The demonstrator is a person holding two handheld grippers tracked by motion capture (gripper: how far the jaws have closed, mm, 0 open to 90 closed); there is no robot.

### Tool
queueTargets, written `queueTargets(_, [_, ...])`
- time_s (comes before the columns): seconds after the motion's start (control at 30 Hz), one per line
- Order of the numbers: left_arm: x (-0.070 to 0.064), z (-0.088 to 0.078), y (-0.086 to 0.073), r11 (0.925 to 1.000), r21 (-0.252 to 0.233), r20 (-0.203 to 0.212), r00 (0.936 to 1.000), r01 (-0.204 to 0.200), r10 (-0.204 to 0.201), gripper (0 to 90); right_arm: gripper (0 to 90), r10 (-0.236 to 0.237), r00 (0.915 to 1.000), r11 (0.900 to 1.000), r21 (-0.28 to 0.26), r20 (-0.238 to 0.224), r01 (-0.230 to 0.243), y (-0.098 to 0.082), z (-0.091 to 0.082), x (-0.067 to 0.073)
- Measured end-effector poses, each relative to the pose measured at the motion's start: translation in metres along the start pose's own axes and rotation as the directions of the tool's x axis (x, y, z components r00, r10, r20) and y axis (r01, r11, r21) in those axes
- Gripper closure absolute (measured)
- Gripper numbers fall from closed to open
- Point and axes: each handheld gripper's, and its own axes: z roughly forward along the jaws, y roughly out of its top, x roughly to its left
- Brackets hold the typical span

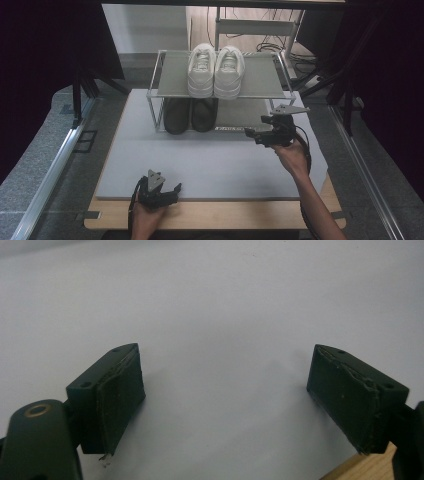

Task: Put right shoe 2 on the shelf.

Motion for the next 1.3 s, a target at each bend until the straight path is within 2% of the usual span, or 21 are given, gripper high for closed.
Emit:
queueTargets(0.27, [0.000, 0.000, 0.000, 1.0000, 0.000, 0.000, 1.0000, -0.004, 0.004, 15.0, 11.8, -0.038, 0.9990, 0.999, 0.036, 0.022, 0.037, -0.019, -0.009, -0.002])
queueTargets(0.7, [0.000, 0.000, 0.000, 1.0000, 0.000, 0.000, 1.0000, -0.003, 0.003, 15.1, 1.7, -0.056, 0.9969, 0.995, 0.082, 0.056, 0.051, -0.056, -0.020, -0.007])
queueTargets(0.97, [0.000, 0.000, 0.000, 1.0000, -0.001, -0.001, 1.0000, -0.001, 0.001, 15.1, 0.0, -0.047, 0.9970, 0.992, 0.118, 0.061, 0.039, -0.085, -0.019, -0.008])
queueTargets(1.17, [0.000, 0.000, 0.000, 1.0000, 0.000, -0.002, 1.0000, -0.001, 0.001, 15.1, 0.0, -0.016, 0.9974, 0.991, 0.133, 0.070, 0.007, -0.111, -0.013, -0.008])
queueTargets(1.3, [0.000, 0.000, 0.000, 1.0000, 0.000, -0.002, 1.0000, -0.001, 0.001, 15.1, 0.0, -0.023, 0.9954, 0.987, 0.162, 0.093, 0.007, -0.127, -0.007, -0.008])
